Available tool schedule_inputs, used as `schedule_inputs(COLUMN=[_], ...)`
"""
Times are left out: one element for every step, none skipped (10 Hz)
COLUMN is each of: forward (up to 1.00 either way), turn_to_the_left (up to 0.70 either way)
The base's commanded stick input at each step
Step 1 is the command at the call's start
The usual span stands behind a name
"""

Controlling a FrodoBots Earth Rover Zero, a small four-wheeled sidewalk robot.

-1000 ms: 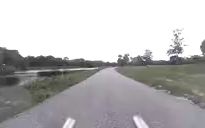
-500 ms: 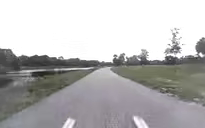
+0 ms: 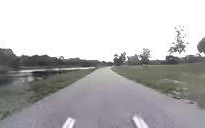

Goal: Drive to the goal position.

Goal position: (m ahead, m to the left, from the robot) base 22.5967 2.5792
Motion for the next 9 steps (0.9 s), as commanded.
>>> schedule_inputs(forward=[0.85,0.85,0.85,0.85,0.85,0.85,0.85,0.85,0.85], turn_to_the_left=[0.0,0.0,0.0,0.0,0.0,0.0,0.0,0.0,0.0])
